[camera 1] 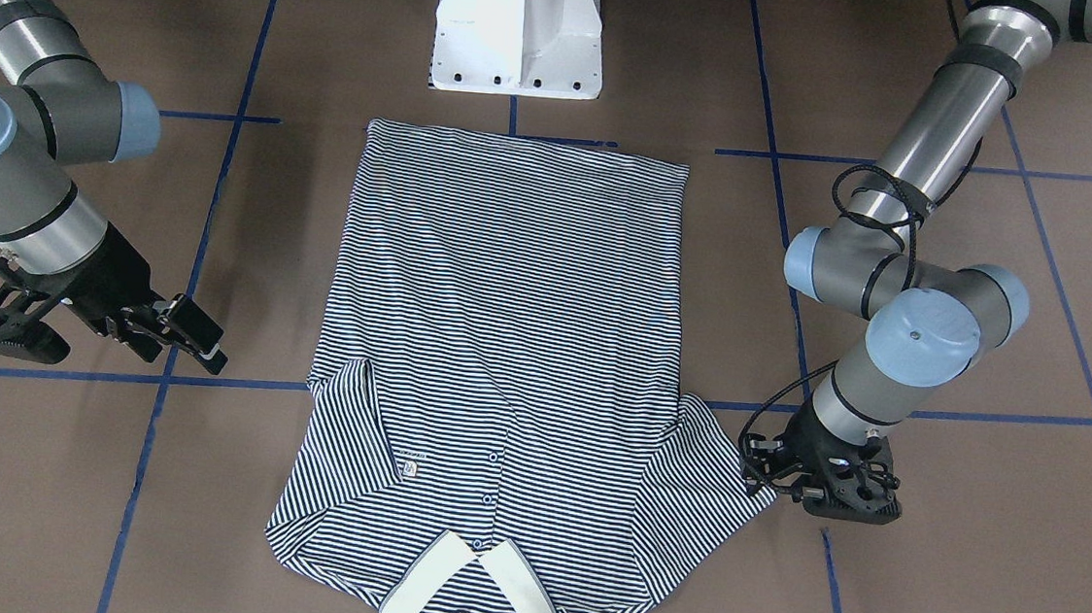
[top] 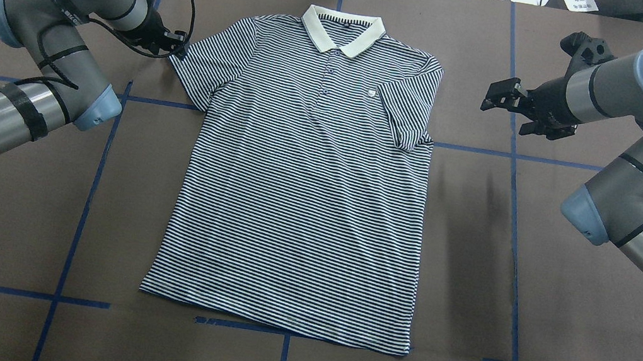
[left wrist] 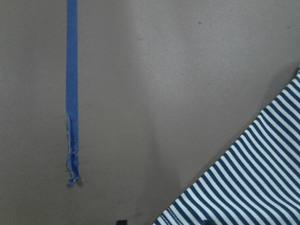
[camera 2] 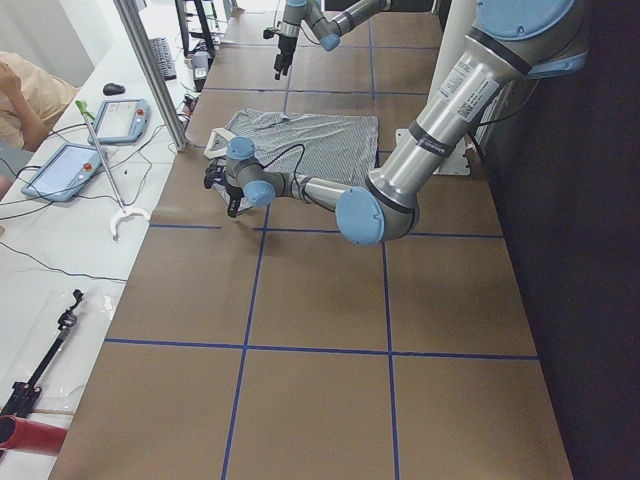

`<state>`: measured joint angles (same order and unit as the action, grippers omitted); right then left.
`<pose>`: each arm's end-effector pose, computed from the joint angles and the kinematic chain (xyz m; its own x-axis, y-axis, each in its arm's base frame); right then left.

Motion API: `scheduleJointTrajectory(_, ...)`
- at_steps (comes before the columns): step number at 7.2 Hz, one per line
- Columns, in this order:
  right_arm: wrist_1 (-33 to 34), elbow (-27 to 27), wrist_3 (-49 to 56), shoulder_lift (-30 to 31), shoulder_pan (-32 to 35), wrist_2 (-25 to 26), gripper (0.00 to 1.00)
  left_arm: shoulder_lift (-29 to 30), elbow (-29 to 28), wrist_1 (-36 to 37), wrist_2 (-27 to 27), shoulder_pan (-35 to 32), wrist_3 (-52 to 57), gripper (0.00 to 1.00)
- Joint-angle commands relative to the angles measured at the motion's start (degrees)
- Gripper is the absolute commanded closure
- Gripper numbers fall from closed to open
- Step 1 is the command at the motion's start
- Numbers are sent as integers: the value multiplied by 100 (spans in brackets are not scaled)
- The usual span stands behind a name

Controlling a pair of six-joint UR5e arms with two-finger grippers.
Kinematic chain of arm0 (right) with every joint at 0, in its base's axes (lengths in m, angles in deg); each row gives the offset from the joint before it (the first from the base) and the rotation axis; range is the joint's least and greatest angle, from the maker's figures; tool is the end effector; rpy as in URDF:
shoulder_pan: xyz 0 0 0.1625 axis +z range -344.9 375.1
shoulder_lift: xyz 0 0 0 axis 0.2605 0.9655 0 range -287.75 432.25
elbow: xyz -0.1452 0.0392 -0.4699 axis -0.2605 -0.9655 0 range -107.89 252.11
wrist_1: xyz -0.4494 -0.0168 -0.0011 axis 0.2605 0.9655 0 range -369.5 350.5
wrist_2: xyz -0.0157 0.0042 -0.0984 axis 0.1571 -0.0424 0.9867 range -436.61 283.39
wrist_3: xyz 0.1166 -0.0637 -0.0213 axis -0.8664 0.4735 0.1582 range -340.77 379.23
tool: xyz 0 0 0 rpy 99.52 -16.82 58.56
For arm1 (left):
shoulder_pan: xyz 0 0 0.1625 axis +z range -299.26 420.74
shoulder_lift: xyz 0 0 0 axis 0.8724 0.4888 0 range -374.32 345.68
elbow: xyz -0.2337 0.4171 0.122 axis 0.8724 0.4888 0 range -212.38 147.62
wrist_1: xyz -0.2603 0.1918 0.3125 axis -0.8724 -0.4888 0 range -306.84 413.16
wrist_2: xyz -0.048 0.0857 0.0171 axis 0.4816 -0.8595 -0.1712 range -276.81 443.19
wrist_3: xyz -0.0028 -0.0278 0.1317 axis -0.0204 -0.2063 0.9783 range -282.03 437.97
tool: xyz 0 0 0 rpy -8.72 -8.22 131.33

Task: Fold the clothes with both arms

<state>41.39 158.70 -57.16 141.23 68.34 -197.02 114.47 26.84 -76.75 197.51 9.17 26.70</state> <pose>-0.3895 -0.6304 0.4734 0.4222 0.2261 0.8778 -0.3482 0.9345 -0.0732 0.4936 -0.7473 0.4955 0.6526 0.0946 -0.7518 0.1480 0.9571 0.2489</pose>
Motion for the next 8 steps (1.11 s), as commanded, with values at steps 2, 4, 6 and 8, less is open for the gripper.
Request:
scheduleJointTrajectory(2, 8, -2, 71, 10, 19, -9, 0, 14, -24, -18, -7, 6, 3, 52)
scheduleJointTrajectory(4, 8, -2, 62, 1, 28, -18, 0, 32, -24, -9, -7, 33, -6, 89)
scheduleJointTrajectory(6, 8, -2, 53, 1, 28, -18, 0, 58, -24, -9, -16, 59, -6, 100)
scheduleJointTrajectory(8, -1, 6, 53, -16, 28, -18, 0, 242, 307, 44, 2, 41, -85, 100)
